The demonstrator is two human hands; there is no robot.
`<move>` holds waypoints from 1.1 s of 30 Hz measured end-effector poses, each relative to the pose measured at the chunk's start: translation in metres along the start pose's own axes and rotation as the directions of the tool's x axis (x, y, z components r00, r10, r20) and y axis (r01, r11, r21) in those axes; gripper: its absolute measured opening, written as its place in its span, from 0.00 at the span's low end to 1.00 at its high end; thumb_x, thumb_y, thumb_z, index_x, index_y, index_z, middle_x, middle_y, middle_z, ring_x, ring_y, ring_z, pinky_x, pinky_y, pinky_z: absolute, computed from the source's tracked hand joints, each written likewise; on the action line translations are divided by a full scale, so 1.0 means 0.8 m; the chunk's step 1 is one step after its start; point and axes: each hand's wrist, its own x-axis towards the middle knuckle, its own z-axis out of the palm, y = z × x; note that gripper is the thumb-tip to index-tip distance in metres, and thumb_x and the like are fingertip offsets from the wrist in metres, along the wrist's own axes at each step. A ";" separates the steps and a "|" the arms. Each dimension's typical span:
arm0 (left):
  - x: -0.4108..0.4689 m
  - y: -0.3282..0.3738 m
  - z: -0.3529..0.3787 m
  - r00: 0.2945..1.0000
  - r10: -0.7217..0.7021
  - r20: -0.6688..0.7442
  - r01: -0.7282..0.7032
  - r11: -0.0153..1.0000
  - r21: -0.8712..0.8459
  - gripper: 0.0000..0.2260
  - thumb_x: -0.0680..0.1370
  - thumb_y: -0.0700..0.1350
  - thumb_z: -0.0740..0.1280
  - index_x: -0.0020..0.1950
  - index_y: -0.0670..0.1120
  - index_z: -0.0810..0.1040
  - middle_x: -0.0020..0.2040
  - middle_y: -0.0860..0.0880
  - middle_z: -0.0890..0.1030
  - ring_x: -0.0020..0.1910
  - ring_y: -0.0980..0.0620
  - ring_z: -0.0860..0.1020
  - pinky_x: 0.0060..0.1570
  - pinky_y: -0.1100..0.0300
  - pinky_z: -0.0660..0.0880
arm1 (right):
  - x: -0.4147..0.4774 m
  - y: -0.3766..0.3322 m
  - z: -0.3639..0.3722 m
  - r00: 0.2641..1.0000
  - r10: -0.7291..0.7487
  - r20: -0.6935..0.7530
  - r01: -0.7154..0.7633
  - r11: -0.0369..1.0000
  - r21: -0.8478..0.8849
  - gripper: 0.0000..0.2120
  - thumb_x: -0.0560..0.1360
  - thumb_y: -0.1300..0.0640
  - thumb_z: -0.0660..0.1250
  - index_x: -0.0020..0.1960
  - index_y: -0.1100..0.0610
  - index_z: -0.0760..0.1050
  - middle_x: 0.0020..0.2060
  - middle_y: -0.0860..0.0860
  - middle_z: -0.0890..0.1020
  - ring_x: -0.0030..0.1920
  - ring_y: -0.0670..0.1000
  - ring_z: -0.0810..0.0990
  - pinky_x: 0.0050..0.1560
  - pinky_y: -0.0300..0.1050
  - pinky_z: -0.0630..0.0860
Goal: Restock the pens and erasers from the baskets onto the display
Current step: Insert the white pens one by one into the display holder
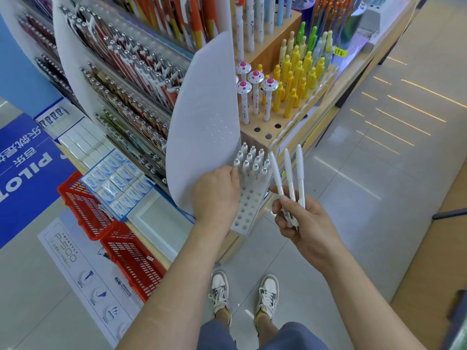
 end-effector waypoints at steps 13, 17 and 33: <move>-0.068 0.031 -0.024 0.955 -0.010 0.296 0.258 0.516 -0.817 0.09 0.80 0.48 0.63 0.47 0.48 0.82 0.41 0.50 0.84 0.42 0.51 0.82 0.45 0.56 0.78 | -0.004 -0.005 0.020 0.995 0.023 0.094 -0.020 0.999 -0.029 0.10 0.79 0.61 0.62 0.55 0.60 0.80 0.48 0.59 0.84 0.50 0.53 0.83 0.52 0.52 0.81; -0.064 0.021 -0.037 0.973 -0.001 0.232 0.193 0.562 -0.805 0.11 0.82 0.49 0.59 0.44 0.46 0.76 0.31 0.48 0.79 0.29 0.50 0.76 0.31 0.60 0.72 | -0.002 -0.013 0.015 0.981 -0.116 -0.152 0.106 0.992 -0.070 0.08 0.80 0.59 0.61 0.47 0.59 0.77 0.28 0.49 0.66 0.28 0.48 0.63 0.27 0.39 0.67; -0.080 -0.001 -0.084 0.919 -0.155 0.363 0.387 0.171 -0.906 0.08 0.67 0.38 0.73 0.44 0.44 0.79 0.36 0.47 0.83 0.34 0.51 0.82 0.36 0.64 0.78 | 0.009 -0.006 0.019 0.987 -0.043 -0.154 0.059 0.993 0.104 0.11 0.80 0.55 0.62 0.41 0.59 0.72 0.25 0.48 0.63 0.23 0.45 0.56 0.20 0.35 0.56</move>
